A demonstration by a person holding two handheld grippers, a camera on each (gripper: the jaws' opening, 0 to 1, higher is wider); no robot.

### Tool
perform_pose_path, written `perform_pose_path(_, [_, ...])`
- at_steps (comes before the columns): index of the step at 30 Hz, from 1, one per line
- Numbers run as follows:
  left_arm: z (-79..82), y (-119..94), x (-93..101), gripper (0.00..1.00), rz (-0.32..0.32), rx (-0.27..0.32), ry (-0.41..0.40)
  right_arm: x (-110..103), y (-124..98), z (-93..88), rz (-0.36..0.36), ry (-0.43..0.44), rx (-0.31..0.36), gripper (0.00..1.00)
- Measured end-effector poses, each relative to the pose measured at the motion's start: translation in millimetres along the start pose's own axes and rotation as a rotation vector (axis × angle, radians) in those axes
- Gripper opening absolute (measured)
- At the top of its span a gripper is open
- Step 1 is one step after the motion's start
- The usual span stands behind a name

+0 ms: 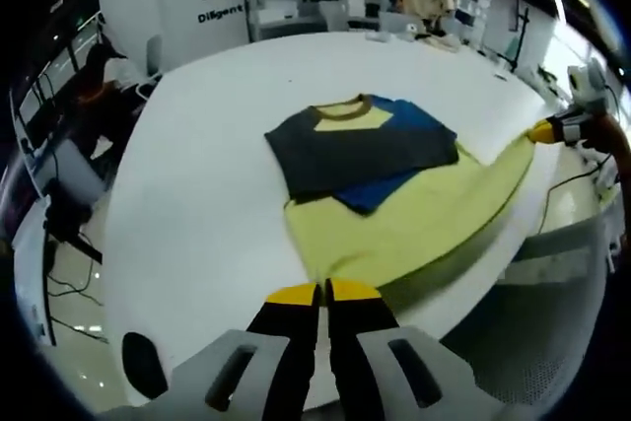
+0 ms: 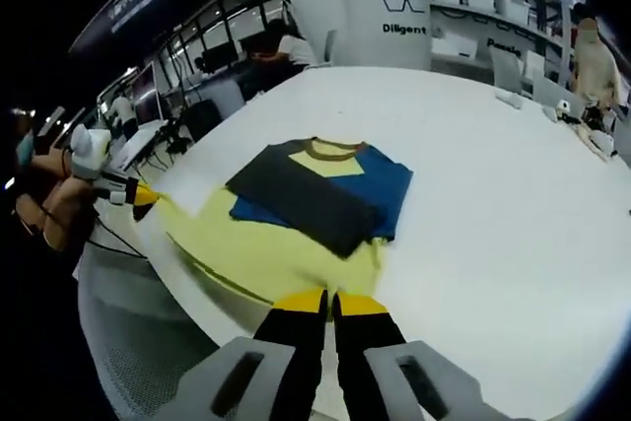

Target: Fold the garment on the visible template until the final outline fits inside the template.

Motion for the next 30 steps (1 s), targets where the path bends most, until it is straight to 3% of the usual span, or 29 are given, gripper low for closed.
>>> perform_pose_path(8, [31.8,0.7,-11.6,0.01,0.013,0.042,0.022,6.8,11.6,33.4,-0.062,0.019,0.050,0.00])
perform_pose_path(20, [74.4,7.1,-32.4,0.01,0.026,0.091,0.047,10.3,25.8,74.2,-0.070,0.044,0.096,0.00])
perform_pose_path(24, [90.5,11.6,-40.7,0.01,0.030,0.102,0.055,12.2,27.1,88.1,-0.093,-0.022,0.118,0.00])
perform_pose_path(30, [114.9,17.7,-50.2,0.01,0.031,0.112,0.092,16.0,34.7,105.0,-0.101,-0.033,0.124,0.00])
Point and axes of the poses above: the point that each gripper's makers call its tool centre point, and the gripper's own axes: y roughly forward along the fingers, x roughly to its right, z roughly out of its top, the point moved 4 cm from there along -y, roughly backward along the fingers, and after that the axes turned 15 degrees about -z, right-handed, at the moved point
